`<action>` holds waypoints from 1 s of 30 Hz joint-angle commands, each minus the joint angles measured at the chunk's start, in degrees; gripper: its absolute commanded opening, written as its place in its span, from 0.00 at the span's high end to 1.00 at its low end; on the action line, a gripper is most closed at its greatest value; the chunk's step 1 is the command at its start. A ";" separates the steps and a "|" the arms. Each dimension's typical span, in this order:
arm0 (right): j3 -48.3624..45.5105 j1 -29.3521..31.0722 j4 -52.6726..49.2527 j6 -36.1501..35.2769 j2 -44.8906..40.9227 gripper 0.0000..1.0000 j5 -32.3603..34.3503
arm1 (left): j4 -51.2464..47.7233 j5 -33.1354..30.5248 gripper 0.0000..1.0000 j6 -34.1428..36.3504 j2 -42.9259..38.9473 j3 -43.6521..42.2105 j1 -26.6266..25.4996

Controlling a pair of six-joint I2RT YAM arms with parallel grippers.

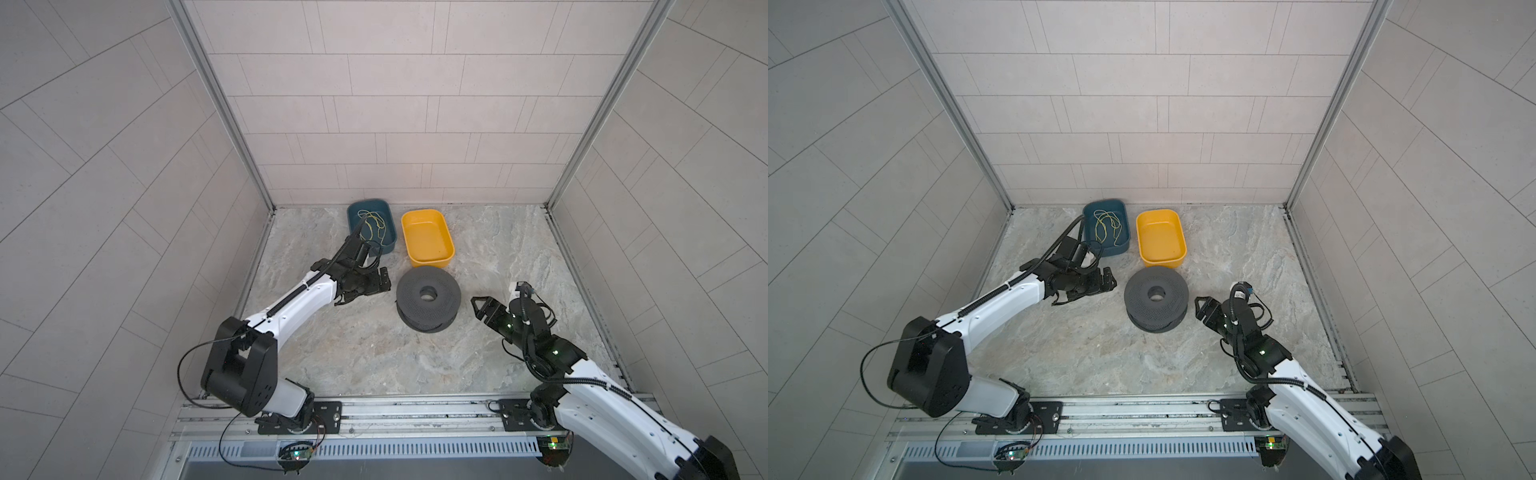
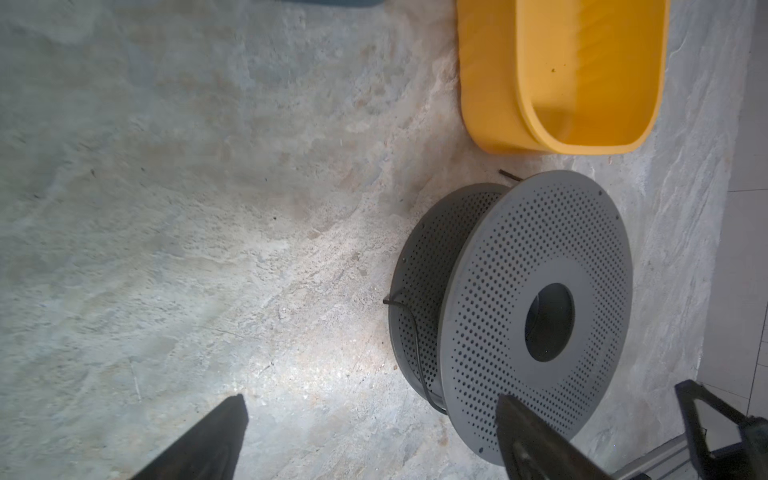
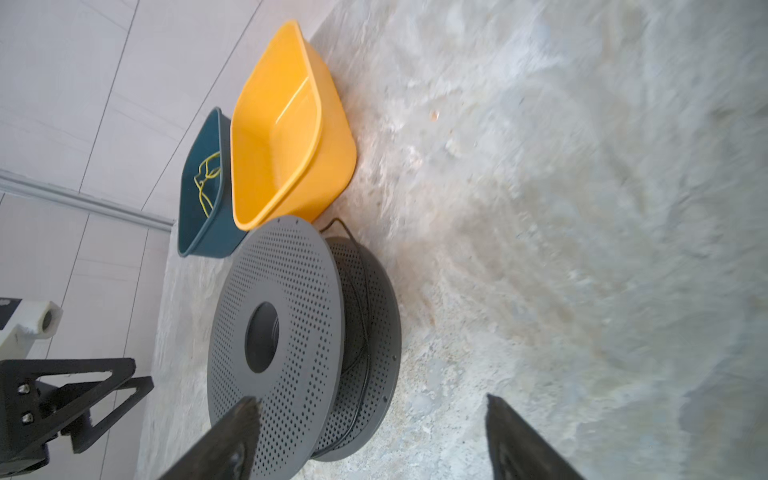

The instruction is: Wrap the cables

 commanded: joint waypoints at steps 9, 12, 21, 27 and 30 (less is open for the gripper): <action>20.45 -5.46 -9.57 -37.52 14.52 0.02 15.57 | 11.73 -15.72 0.00 18.58 -8.47 -4.46 7.65; 19.89 -6.92 -3.53 -42.18 17.24 0.01 19.60 | 17.95 -19.80 0.00 26.23 -10.79 -9.83 10.55; 8.98 -16.15 18.50 -45.94 21.35 0.00 17.04 | 43.47 -19.77 0.00 30.50 -13.31 -28.84 21.43; 2.80 -17.33 33.11 -52.54 25.69 0.00 17.01 | 65.00 -22.33 0.00 29.67 -5.70 -35.74 21.42; 0.24 -17.58 40.71 -55.17 28.26 0.00 16.55 | 68.15 -23.31 0.00 30.03 -3.05 -35.65 21.43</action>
